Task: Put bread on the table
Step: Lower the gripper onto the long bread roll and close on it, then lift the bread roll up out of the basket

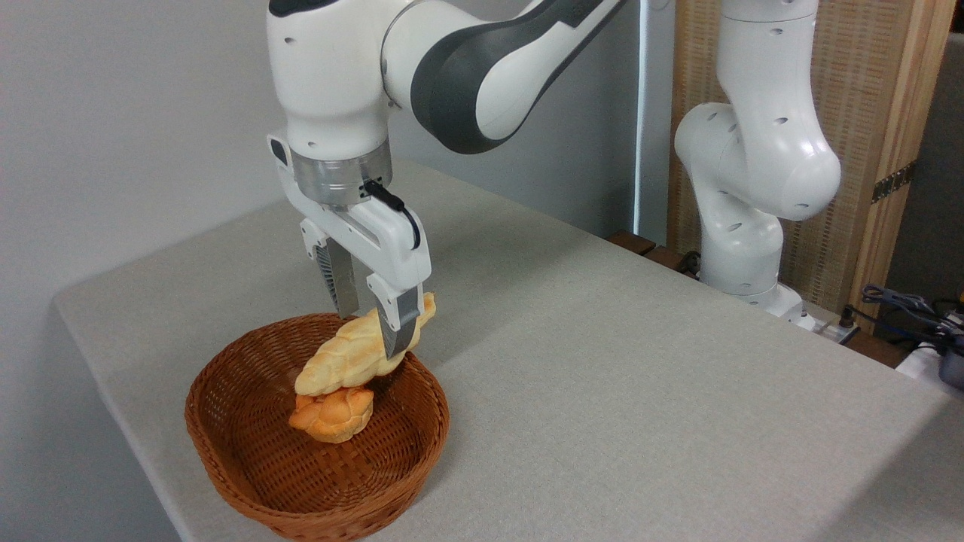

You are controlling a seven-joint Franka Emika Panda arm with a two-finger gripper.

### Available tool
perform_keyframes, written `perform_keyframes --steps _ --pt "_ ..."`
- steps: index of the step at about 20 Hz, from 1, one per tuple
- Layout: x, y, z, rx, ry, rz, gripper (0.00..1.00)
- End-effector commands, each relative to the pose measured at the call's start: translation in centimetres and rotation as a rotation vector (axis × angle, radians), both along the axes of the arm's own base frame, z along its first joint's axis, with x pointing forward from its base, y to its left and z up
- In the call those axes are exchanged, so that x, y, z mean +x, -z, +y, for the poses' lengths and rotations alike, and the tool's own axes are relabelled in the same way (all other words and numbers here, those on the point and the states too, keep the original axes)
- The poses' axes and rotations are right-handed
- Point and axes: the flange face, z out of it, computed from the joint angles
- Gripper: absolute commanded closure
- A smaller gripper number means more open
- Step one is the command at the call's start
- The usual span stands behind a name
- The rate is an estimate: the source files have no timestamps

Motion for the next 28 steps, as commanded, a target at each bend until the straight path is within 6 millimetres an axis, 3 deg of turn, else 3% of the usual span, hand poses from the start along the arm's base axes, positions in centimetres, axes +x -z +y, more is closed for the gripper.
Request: perform_keyframes --steps 1,6,7,10,20,25,28 --pt "0.1 0.5 0.2 0.02 0.018 -0.009 0.0" --pt "0.3 1.3 -1.0 0.033 0.039 -0.006 0.0" --pt "0.3 1.3 -1.0 0.033 0.039 -0.008 0.04" --pt "0.3 1.2 -1.1 0.031 0.047 -0.01 0.55" --pt "0.2 0.4 -0.5 0.025 0.045 -0.022 0.52" --pt "-2.0 -3.8 0.6 0.004 0.043 -0.043 0.5" --pt "-5.6 -4.5 1.2 -0.011 0.06 0.001 0.5"
